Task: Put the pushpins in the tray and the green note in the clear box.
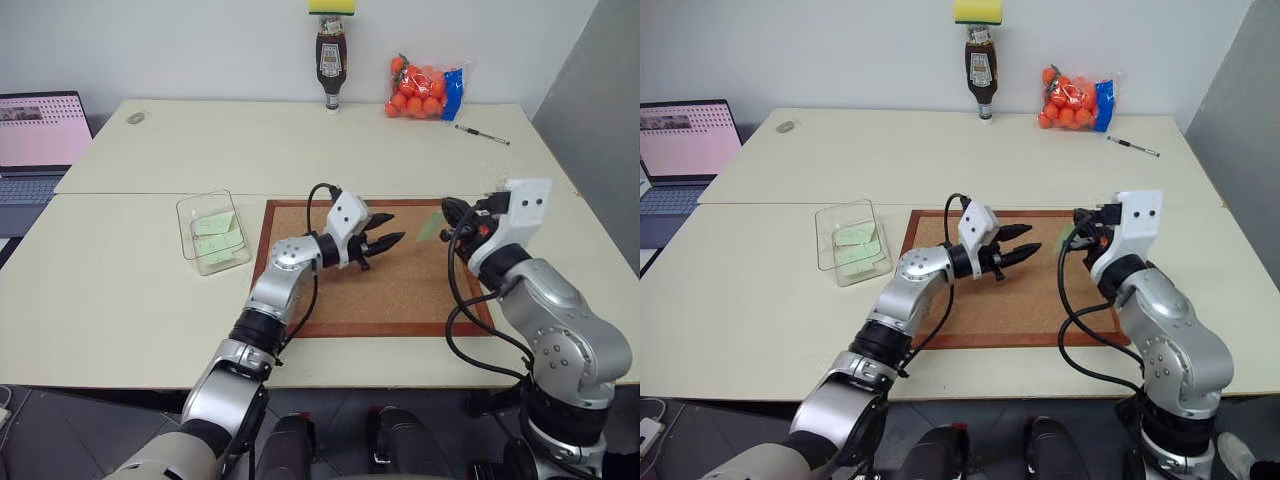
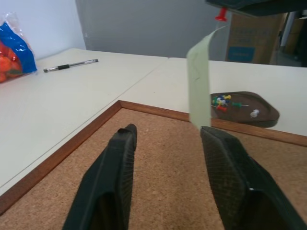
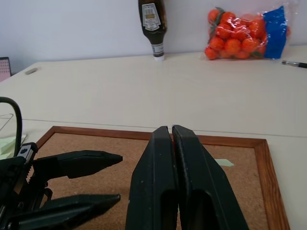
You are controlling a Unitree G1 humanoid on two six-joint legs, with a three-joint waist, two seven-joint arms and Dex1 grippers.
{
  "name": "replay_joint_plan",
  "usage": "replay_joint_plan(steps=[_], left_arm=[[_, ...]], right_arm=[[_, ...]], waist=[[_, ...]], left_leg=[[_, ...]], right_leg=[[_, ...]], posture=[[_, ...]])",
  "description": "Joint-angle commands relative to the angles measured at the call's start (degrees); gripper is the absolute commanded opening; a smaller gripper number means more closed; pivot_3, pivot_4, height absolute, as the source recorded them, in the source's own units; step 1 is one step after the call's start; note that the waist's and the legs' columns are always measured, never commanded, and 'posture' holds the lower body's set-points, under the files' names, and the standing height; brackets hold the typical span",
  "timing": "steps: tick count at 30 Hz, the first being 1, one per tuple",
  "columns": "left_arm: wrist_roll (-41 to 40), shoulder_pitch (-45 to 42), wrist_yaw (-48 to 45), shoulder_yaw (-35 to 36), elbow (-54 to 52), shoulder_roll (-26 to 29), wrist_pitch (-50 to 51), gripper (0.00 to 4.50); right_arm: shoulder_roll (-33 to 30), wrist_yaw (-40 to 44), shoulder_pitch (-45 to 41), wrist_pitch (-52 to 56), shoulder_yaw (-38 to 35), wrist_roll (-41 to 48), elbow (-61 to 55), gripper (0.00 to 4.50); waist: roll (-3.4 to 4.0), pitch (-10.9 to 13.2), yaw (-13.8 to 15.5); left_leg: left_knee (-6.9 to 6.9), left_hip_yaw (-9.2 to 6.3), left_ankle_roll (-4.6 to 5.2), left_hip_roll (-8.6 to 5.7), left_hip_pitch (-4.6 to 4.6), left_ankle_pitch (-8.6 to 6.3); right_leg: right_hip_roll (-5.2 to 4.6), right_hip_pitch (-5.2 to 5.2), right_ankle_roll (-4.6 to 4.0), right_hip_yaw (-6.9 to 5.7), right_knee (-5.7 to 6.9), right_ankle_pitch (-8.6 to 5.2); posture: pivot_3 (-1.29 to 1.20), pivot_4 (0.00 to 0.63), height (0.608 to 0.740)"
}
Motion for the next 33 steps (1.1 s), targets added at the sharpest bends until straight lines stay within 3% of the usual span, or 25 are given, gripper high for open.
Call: replay_joint_plan(steps=[1, 5, 18, 33], left_arm=[[-1.6, -0.1, -0.6, 0.3, -3.8, -0.6, 2.2, 3.08], [-2.3, -0.8, 0.2, 0.9, -4.0, -1.6, 3.8, 3.78], [1.2, -5.6, 6.0, 0.3, 2.7, -5.0, 0.3, 3.78], [2.6, -7.3, 6.3, 1.1, 8.7, -5.5, -2.8, 0.89]], right_arm=[[-0.3, 0.8, -1.9, -1.7, 0.9, 0.7, -0.4, 0.00], [-0.2, 0.9, -2.5, -1.7, 1.7, 0.8, 0.0, 0.00], [0.6, 1.1, -2.8, -1.5, 4.5, 1.0, 0.2, 0.00], [2.4, 0.7, -2.2, -1.0, 6.0, 1.4, -0.5, 0.00]], waist=[[0.00, 0.0, 0.0], [0.00, 0.0, 0.1], [0.00, 0.0, 0.1], [-0.01, 0.0, 0.1]], left_leg=[[0.00, 0.00, 0.00, 0.00, 0.00, 0.00], [0.00, 0.00, 0.00, 0.00, -0.01, 0.00], [0.00, -0.01, 0.00, -0.01, -0.02, 0.00], [-0.01, -0.01, 0.00, 0.01, -0.02, 0.00]], right_leg=[[0.00, 0.00, 0.00, 0.00, 0.00, 0.00], [0.00, -0.01, 0.00, 0.01, 0.00, 0.00], [0.00, 0.00, 0.00, 0.00, -0.01, 0.00], [0.01, -0.02, 0.00, 0.00, -0.01, 0.00]], posture=[[0.00, 0.150, 0.740], [0.00, 0.150, 0.740], [0.00, 0.150, 0.740], [0.00, 0.150, 0.740]])
